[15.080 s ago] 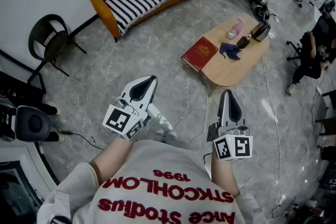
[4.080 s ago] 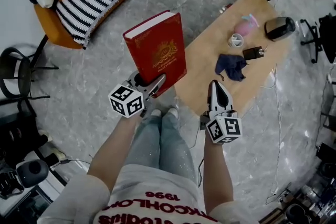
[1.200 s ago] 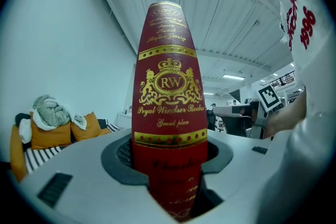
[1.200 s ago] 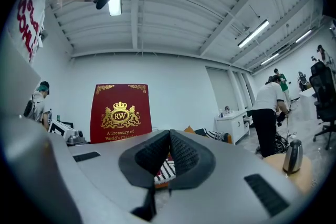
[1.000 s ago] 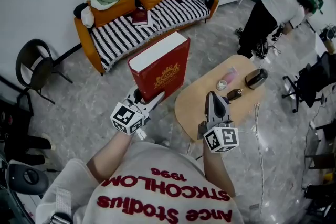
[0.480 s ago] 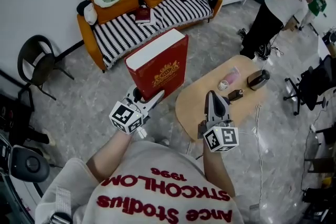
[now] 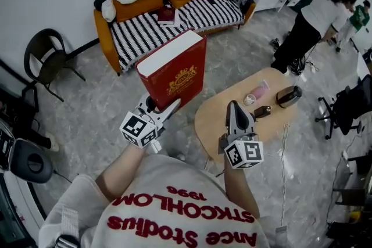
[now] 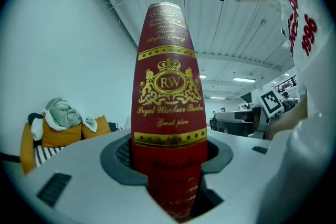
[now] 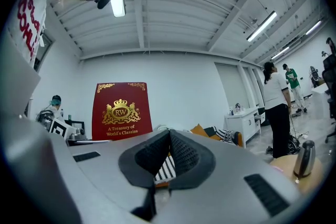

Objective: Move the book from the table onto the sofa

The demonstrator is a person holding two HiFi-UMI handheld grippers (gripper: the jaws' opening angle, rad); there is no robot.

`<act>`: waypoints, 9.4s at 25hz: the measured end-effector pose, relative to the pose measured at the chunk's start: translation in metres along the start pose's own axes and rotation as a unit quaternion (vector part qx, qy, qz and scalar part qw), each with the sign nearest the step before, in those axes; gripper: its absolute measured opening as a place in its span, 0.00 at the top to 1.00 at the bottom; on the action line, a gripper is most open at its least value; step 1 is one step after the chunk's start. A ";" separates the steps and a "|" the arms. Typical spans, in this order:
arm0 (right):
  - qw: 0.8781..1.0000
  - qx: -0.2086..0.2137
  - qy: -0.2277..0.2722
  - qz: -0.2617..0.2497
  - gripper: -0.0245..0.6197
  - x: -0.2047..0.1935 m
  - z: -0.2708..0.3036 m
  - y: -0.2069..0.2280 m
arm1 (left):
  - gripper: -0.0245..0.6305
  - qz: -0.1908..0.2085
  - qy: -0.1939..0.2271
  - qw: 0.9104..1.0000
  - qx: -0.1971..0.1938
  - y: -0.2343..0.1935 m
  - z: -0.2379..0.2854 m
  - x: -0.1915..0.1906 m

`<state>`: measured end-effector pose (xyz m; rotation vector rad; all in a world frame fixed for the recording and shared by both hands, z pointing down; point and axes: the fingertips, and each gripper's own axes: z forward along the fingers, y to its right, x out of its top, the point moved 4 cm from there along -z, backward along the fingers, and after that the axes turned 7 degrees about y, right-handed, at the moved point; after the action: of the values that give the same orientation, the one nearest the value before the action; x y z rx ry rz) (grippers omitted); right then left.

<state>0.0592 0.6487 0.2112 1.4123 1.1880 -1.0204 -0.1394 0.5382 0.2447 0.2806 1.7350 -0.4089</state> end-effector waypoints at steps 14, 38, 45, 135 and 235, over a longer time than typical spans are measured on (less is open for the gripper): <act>0.995 0.100 -0.017 0.005 0.92 -0.026 0.044 -0.047 | 0.60 0.021 0.017 0.993 0.111 -0.041 -0.063 0.006; 0.980 0.195 -0.035 0.023 0.92 -0.049 0.110 -0.094 | 0.60 0.039 0.026 0.972 0.232 -0.103 -0.118 0.014; 0.982 0.183 -0.037 0.023 0.92 -0.046 0.139 -0.095 | 0.60 0.037 0.027 0.972 0.231 -0.135 -0.108 0.025; 0.989 0.142 -0.014 0.042 0.92 -0.093 0.669 -0.017 | 0.60 0.026 0.032 0.969 0.245 -0.578 0.144 0.040; 0.993 0.096 -0.026 0.059 0.92 -0.152 1.096 0.130 | 0.60 -0.038 -0.035 0.997 0.055 -0.929 0.483 0.000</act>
<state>0.1555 -0.4616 0.2064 1.5761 0.9759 -1.1036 -0.0845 -0.5066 0.2725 0.2760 1.6608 -0.5650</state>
